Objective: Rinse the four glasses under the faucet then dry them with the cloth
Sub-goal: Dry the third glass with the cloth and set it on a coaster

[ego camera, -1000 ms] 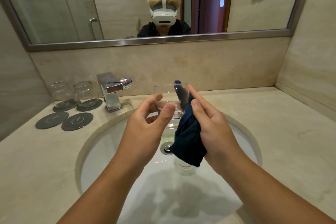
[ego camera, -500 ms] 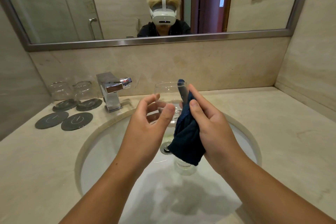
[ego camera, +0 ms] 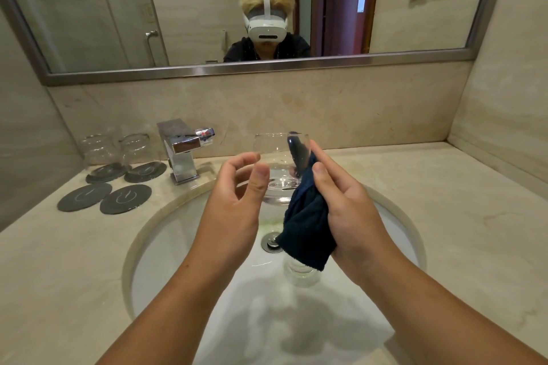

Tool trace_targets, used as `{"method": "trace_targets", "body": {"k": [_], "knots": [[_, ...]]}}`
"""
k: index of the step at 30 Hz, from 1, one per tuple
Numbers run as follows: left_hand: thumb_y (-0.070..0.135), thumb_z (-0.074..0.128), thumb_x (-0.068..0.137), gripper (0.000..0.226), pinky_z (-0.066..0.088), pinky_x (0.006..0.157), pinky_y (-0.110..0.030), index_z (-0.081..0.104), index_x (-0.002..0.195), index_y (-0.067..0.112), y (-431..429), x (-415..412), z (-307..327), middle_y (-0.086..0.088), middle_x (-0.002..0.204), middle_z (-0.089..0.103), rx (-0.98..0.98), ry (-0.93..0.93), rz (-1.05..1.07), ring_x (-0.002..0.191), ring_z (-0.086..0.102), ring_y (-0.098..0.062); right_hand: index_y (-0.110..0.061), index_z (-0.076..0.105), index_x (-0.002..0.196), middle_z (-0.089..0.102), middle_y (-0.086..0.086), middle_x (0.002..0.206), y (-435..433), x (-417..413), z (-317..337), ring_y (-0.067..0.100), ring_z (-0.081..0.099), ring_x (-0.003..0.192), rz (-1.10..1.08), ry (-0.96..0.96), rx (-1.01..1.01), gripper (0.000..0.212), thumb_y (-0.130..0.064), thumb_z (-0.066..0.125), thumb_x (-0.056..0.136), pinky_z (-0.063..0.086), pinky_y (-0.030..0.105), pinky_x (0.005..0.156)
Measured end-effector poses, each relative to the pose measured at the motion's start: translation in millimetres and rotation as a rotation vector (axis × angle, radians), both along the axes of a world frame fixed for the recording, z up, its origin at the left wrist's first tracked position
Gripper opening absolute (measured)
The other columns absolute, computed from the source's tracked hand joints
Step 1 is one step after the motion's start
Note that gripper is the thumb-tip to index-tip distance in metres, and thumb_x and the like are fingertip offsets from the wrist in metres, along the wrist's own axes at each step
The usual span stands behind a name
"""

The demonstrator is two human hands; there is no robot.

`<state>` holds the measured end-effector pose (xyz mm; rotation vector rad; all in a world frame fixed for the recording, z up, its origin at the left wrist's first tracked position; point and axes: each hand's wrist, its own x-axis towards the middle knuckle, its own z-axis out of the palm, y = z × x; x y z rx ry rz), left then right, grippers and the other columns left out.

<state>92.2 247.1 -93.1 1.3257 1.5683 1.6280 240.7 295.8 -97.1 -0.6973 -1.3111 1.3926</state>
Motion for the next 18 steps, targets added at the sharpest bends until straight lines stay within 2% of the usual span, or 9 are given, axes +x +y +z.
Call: {"method": "trace_targets", "body": {"k": [3,7,9,11,13,15,18], "knots": [[0.070,0.052,0.084,0.044,0.055,0.106,-0.033,0.060,0.123,0.050,0.0,0.8,-0.1,0.018,0.124,0.072,0.001,0.017,-0.005,0.115,0.067,0.005,-0.056,0.065,0.133,0.065,-0.032,0.137,1.3,-0.3,-1.4,-0.005,0.056,0.135,-0.036,-0.037,0.044,0.035,-0.032,0.055,0.110,0.042,0.037,0.121],[0.061,0.066,0.080,0.059,0.052,0.081,-0.006,0.058,0.134,0.039,-3.6,5.2,3.5,0.021,0.116,0.070,0.005,0.042,-0.028,0.101,0.067,0.017,-0.052,0.064,0.138,0.064,-0.030,0.140,2.4,0.1,-3.2,-0.005,0.055,0.136,-0.018,-0.052,0.052,0.036,-0.031,0.055,0.110,0.041,0.038,0.122],[0.065,0.070,0.080,0.060,0.055,0.086,-0.010,0.062,0.132,0.037,-4.5,2.3,4.0,0.018,0.117,0.074,0.006,0.013,-0.041,0.103,0.069,0.013,-0.049,0.064,0.140,0.065,-0.027,0.141,2.3,0.2,-2.6,-0.003,0.056,0.137,-0.001,-0.039,0.038,0.036,-0.031,0.054,0.111,0.041,0.038,0.122],[0.074,0.073,0.079,0.065,0.056,0.103,-0.029,0.067,0.130,0.034,-4.9,0.0,4.7,0.013,0.121,0.078,-0.014,-0.069,-0.086,0.113,0.072,0.001,-0.045,0.066,0.139,0.067,-0.024,0.139,1.5,0.4,-0.2,0.000,0.059,0.134,0.017,-0.008,0.011,0.035,-0.030,0.054,0.110,0.044,0.036,0.119],[0.073,0.073,0.077,0.065,0.055,0.107,-0.041,0.067,0.127,0.031,-3.9,0.0,4.5,0.006,0.119,0.080,-0.018,-0.167,-0.119,0.117,0.074,-0.013,-0.044,0.068,0.137,0.070,-0.021,0.137,0.1,1.4,2.7,0.003,0.063,0.130,0.039,0.029,-0.021,0.034,-0.030,0.053,0.110,0.048,0.032,0.113],[0.067,0.070,0.071,0.067,0.056,0.106,-0.044,0.062,0.127,0.030,-1.9,1.6,4.4,0.004,0.111,0.082,-0.006,-0.225,-0.113,0.112,0.077,-0.018,-0.044,0.070,0.135,0.072,-0.020,0.134,-0.7,2.1,3.7,0.003,0.065,0.127,0.041,0.038,-0.028,0.033,-0.030,0.054,0.109,0.051,0.031,0.109],[0.066,0.064,0.078,0.061,0.055,0.105,-0.037,0.058,0.127,0.032,0.1,3.1,1.4,0.010,0.110,0.081,-0.015,-0.157,-0.062,0.108,0.075,-0.002,-0.046,0.069,0.134,0.071,-0.023,0.133,0.5,0.7,1.7,0.002,0.064,0.128,0.018,0.012,-0.014,0.033,-0.029,0.055,0.110,0.048,0.035,0.115]]}}
